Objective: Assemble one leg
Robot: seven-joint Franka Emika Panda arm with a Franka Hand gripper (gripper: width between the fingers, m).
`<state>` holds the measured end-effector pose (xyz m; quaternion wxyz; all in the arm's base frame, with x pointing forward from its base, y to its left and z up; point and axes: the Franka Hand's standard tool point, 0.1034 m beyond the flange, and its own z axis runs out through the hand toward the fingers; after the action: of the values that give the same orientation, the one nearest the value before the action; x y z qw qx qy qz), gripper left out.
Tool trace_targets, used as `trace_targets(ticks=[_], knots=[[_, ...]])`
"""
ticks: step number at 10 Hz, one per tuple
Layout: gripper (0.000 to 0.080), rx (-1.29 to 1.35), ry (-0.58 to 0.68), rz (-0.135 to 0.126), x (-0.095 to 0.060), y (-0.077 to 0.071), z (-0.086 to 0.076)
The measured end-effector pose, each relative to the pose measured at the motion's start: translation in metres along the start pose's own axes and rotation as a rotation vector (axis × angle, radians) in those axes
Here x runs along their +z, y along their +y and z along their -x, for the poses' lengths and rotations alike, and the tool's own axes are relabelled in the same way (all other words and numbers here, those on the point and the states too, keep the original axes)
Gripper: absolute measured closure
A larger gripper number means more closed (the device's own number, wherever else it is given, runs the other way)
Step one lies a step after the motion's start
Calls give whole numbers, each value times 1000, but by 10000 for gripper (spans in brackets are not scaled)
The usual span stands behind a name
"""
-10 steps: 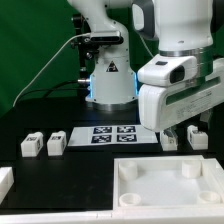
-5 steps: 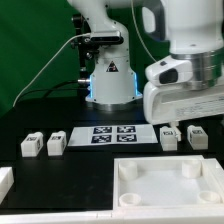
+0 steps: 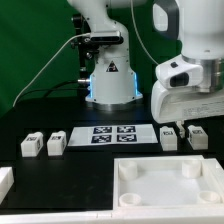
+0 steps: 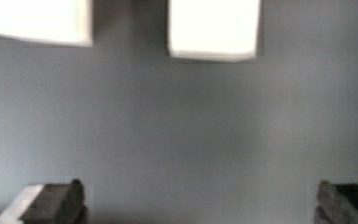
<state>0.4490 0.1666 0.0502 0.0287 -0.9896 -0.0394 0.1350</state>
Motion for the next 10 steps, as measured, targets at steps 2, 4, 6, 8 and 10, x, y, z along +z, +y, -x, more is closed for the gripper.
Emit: trace_targets(ticks=[2,4,6,8,10], knots=[[150,16,-165,16,3,-1,5],[150,24,-382,52,14,-10,30],[150,29,-523,63,21,-9,33],[150,27,-589,63,23,-9,30],[150,27,-590,64,23,-9,31]])
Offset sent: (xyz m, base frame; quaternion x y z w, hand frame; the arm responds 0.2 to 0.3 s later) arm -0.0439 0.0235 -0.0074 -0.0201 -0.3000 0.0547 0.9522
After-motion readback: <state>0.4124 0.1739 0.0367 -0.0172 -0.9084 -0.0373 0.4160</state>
